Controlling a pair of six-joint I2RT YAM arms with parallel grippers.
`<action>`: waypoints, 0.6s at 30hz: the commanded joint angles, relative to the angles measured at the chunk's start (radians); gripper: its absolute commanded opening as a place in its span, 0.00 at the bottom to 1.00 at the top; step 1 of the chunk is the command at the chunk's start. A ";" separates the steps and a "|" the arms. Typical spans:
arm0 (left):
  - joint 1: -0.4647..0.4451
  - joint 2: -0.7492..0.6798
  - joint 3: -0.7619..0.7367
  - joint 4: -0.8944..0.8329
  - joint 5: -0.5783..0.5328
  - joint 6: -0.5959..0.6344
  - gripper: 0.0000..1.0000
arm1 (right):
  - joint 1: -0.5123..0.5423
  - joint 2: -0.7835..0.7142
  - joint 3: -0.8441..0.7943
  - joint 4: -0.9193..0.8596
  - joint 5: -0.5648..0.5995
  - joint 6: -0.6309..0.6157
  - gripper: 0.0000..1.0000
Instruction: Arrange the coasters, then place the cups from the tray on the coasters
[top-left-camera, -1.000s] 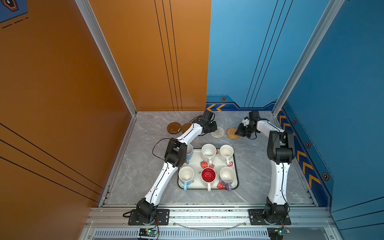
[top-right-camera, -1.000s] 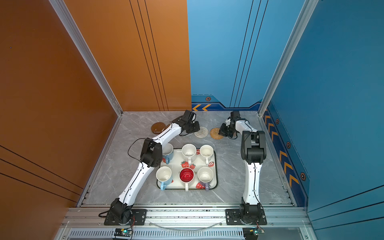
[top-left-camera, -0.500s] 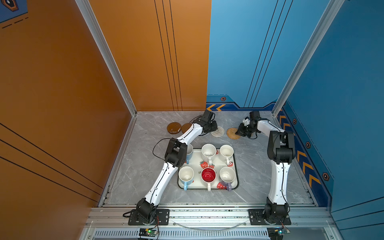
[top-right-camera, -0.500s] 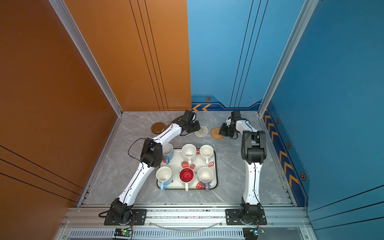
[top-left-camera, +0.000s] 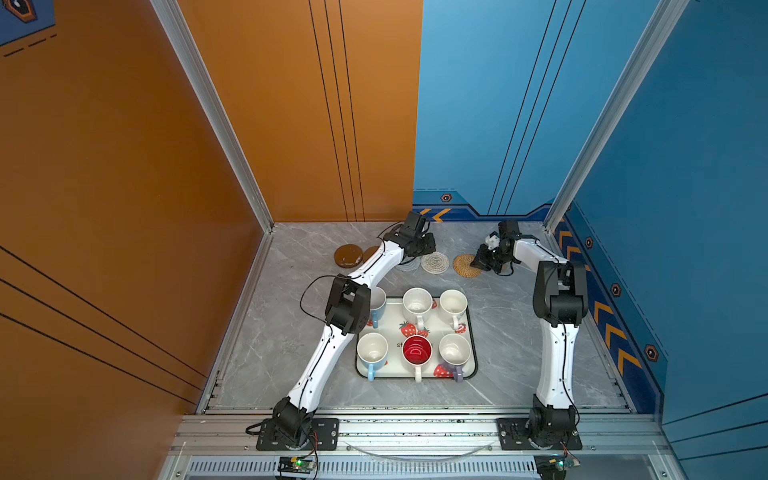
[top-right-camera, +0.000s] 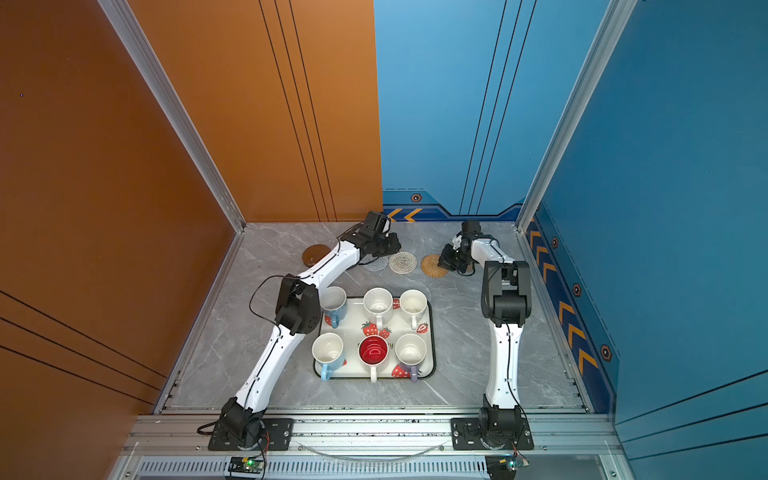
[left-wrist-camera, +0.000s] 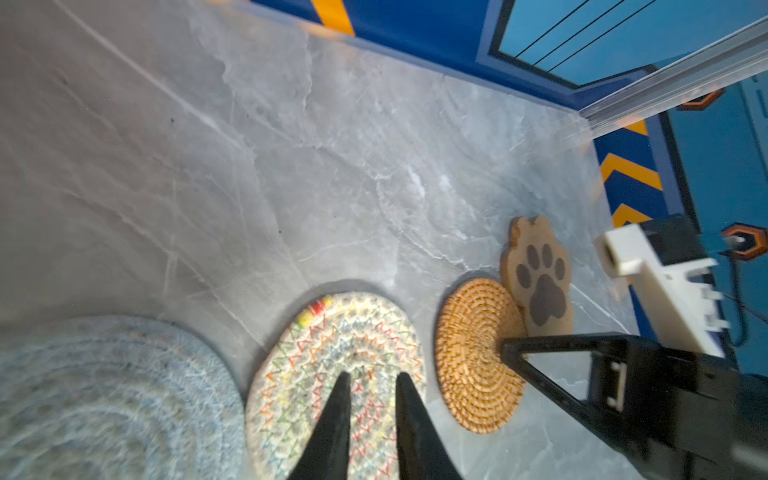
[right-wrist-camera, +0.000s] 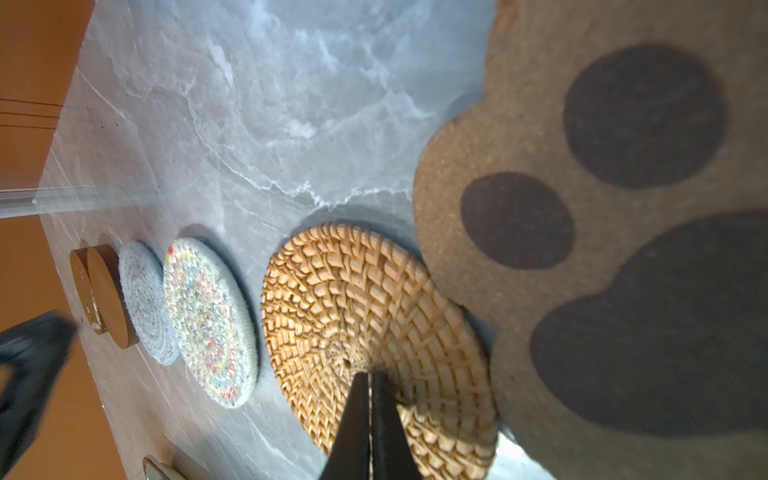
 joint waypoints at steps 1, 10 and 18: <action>-0.006 -0.097 -0.030 0.009 -0.006 0.046 0.22 | 0.007 0.030 0.028 0.008 0.033 0.023 0.00; -0.018 -0.249 -0.151 0.009 0.006 0.108 0.22 | 0.011 0.016 0.043 0.045 0.008 0.054 0.00; -0.051 -0.429 -0.300 0.011 -0.060 0.194 0.21 | 0.038 -0.097 -0.002 0.074 -0.024 0.058 0.00</action>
